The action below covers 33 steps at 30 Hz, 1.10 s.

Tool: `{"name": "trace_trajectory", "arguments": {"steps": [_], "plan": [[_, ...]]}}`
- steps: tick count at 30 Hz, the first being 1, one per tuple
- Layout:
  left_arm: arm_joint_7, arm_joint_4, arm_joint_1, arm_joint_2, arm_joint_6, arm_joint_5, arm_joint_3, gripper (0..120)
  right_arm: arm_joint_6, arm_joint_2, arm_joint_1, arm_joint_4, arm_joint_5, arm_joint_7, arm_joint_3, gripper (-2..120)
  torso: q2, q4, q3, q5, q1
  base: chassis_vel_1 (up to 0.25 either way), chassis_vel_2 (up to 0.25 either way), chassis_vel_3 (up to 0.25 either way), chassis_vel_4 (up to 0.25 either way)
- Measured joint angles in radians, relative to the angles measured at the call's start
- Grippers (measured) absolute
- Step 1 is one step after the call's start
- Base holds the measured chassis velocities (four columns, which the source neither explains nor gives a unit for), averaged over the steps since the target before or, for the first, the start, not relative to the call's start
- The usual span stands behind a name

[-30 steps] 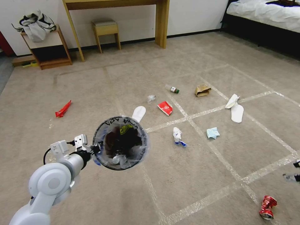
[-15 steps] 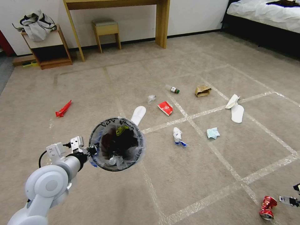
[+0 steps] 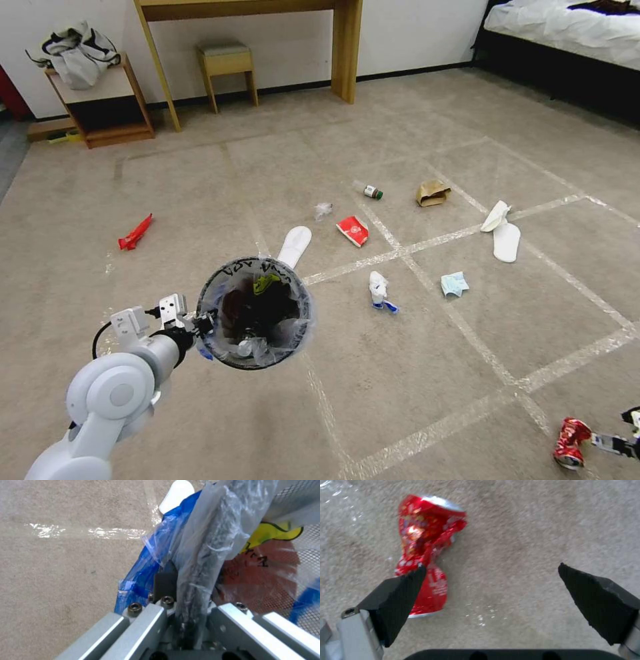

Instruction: Pick up the trash bin and place the garbage on the floor into it.

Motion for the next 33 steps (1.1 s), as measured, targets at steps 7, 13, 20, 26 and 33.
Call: {"name": "trace_trajectory", "arguments": {"steps": [7, 13, 20, 26, 33], "plan": [[0.006, -0.001, 0.012, -0.007, -0.001, 0.015, 0.001, 0, 0.001, 0.045, 0.031, -0.022, -0.017, 0.007, -0.031, 100, 0.000, -0.0001, 0.000, 0.0001, 0.000, 0.000, 0.000, 0.000, 0.000], [0.022, -0.019, 0.059, 0.007, -0.005, 0.036, -0.023, 0, 0.018, 0.102, 0.123, -0.084, -0.025, -0.002, -0.082, 100, 0.000, 0.0000, 0.000, 0.0001, 0.000, 0.000, 0.000, 0.000, 0.000], [0.041, -0.029, 0.080, 0.004, -0.009, 0.057, -0.033, 0, 0.037, 0.122, 0.200, -0.150, -0.052, -0.005, -0.128, 100, 0.000, 0.0000, 0.000, 0.0002, 0.000, 0.000, 0.000, 0.000, 0.000], [0.043, -0.028, 0.076, 0.003, -0.011, 0.057, -0.041, 0, 0.049, 0.126, 0.228, -0.199, -0.064, -0.016, -0.139, 100, 0.000, -0.0001, 0.000, 0.0001, 0.000, 0.000, 0.000, 0.000, 0.000], [0.045, -0.019, 0.055, 0.010, -0.013, 0.053, -0.042, 0, 0.064, 0.130, 0.254, -0.248, -0.068, -0.021, -0.143, 87, 0.000, -0.0002, 0.000, 0.0003, 0.000, 0.000, 0.000, 0.000, 0.000]]}}
